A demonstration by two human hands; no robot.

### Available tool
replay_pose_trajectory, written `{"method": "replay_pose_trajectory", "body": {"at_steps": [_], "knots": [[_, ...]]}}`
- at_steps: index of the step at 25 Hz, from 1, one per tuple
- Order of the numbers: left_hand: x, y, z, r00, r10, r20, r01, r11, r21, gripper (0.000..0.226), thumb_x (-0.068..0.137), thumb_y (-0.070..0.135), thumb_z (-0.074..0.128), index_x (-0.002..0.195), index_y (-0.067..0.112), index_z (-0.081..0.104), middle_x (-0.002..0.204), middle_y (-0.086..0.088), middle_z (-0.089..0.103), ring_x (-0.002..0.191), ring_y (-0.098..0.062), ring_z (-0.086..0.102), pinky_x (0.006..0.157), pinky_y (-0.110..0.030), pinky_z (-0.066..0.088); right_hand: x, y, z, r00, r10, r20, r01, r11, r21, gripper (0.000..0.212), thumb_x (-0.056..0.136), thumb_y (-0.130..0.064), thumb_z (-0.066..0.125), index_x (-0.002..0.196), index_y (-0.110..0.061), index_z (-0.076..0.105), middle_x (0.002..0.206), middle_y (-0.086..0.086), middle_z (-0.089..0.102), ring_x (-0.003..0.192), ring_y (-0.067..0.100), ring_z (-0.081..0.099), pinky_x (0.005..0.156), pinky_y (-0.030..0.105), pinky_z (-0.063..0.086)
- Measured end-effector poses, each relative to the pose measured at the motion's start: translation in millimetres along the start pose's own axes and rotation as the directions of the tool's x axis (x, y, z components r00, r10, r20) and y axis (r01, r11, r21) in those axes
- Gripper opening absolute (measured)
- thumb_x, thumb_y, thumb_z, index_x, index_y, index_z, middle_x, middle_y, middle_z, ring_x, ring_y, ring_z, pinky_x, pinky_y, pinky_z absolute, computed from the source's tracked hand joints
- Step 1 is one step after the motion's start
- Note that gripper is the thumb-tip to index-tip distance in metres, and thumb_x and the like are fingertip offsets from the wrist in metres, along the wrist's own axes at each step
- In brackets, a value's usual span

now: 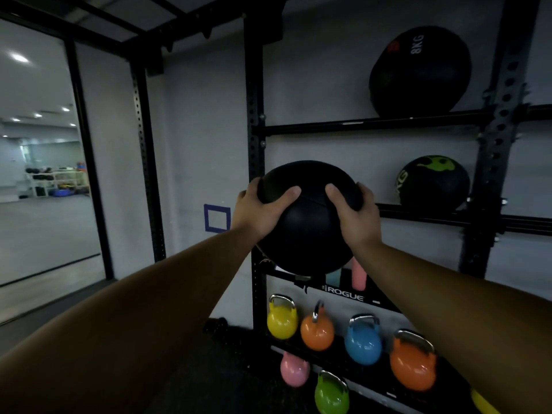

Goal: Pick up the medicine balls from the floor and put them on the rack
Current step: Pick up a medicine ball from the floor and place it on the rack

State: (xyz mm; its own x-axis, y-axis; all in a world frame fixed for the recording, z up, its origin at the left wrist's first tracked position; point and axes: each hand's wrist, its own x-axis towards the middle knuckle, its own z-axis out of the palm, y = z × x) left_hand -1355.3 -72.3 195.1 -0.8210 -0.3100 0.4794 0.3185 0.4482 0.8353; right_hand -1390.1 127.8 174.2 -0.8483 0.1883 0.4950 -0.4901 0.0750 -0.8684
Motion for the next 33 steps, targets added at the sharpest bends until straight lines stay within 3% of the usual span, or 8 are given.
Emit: {"method": "replay_pose_trajectory", "body": {"at_steps": [6,11,17,21,24,26,29,33], "knots": [[137.0,-42.4,34.6,0.998,0.059,-0.009,-0.058,0.996,0.066,0.122,0.051,0.098,0.067,0.154,0.035,0.049,0.145,-0.002,0.060,0.126,-0.029,0.064,0.106,-0.048,0.055,113.7,59.1,60.0,0.999,0.025,-0.027,-0.024,0.999,0.038,0.124,0.052,-0.095,0.066,0.157,-0.036,0.037,0.150,0.006,0.050,0.133,0.031,0.053,0.110,0.050,0.047],[292.0,-108.6,88.8,0.997,0.077,0.024,-0.076,0.996,-0.041,0.138,0.046,0.103,0.065,0.162,0.034,0.038,0.156,-0.004,0.053,0.136,-0.029,0.058,0.110,-0.047,0.052,262.1,116.6,124.4,0.996,-0.036,-0.087,0.033,0.999,-0.038,0.122,0.053,-0.095,0.068,0.156,-0.039,0.036,0.151,0.004,0.050,0.133,0.029,0.054,0.109,0.047,0.047],[495.9,-177.7,144.4,0.999,0.016,0.043,-0.012,0.995,-0.101,0.131,0.051,0.101,0.061,0.161,0.036,0.037,0.157,-0.007,0.049,0.135,-0.035,0.057,0.091,-0.038,0.046,442.6,179.5,217.5,0.988,-0.027,-0.153,0.012,0.995,-0.100,0.119,0.050,-0.096,0.069,0.147,-0.041,0.029,0.150,0.007,0.049,0.130,0.032,0.055,0.106,0.053,0.050],[584.4,-232.1,176.2,0.999,-0.001,0.045,0.004,0.998,-0.059,0.130,0.055,0.100,0.057,0.166,0.038,0.027,0.167,-0.009,0.033,0.149,-0.041,0.040,0.112,-0.054,0.045,528.7,240.5,270.8,0.988,-0.116,-0.102,0.093,0.973,-0.210,0.096,0.062,-0.092,0.062,0.138,-0.039,0.038,0.145,0.004,0.043,0.135,0.034,0.046,0.107,0.053,0.046],[620.7,-285.5,211.5,0.988,0.145,0.055,-0.153,0.970,0.187,0.127,0.060,0.102,0.051,0.166,0.041,0.019,0.173,-0.004,0.025,0.156,-0.040,0.024,0.123,-0.062,0.031,557.8,320.8,303.8,0.984,-0.176,-0.003,0.161,0.909,-0.384,0.104,0.071,-0.097,0.043,0.158,-0.045,0.025,0.164,0.005,0.029,0.147,0.035,0.030,0.115,0.056,0.036],[651.8,-312.9,222.1,0.976,0.219,0.014,-0.217,0.957,0.194,0.127,0.060,0.107,0.046,0.166,0.041,0.022,0.172,-0.002,0.029,0.155,-0.037,0.028,0.122,-0.060,0.034,589.7,344.7,322.8,0.967,-0.254,-0.016,0.226,0.887,-0.404,0.097,0.076,-0.098,0.034,0.159,-0.048,0.024,0.167,0.004,0.029,0.148,0.033,0.033,0.117,0.056,0.035],[689.3,-342.1,233.0,0.984,0.180,0.011,-0.180,0.976,0.125,0.118,0.069,0.103,0.043,0.167,0.038,0.027,0.171,-0.002,0.034,0.152,-0.034,0.038,0.119,-0.054,0.040,628.7,359.9,342.0,0.954,-0.298,-0.016,0.242,0.804,-0.542,0.087,0.082,-0.092,0.028,0.157,-0.047,0.033,0.165,0.002,0.034,0.145,0.034,0.037,0.113,0.056,0.039],[719.3,-384.2,243.4,0.988,0.144,-0.047,-0.128,0.957,0.260,0.103,0.085,0.096,0.026,0.167,0.034,0.029,0.165,-0.009,0.046,0.145,-0.038,0.050,0.106,-0.048,0.045,632.2,398.1,370.9,0.883,-0.461,0.090,0.368,0.560,-0.742,0.090,0.083,-0.092,0.022,0.160,-0.045,0.025,0.169,0.004,0.029,0.149,0.039,0.026,0.114,0.061,0.032]]}}
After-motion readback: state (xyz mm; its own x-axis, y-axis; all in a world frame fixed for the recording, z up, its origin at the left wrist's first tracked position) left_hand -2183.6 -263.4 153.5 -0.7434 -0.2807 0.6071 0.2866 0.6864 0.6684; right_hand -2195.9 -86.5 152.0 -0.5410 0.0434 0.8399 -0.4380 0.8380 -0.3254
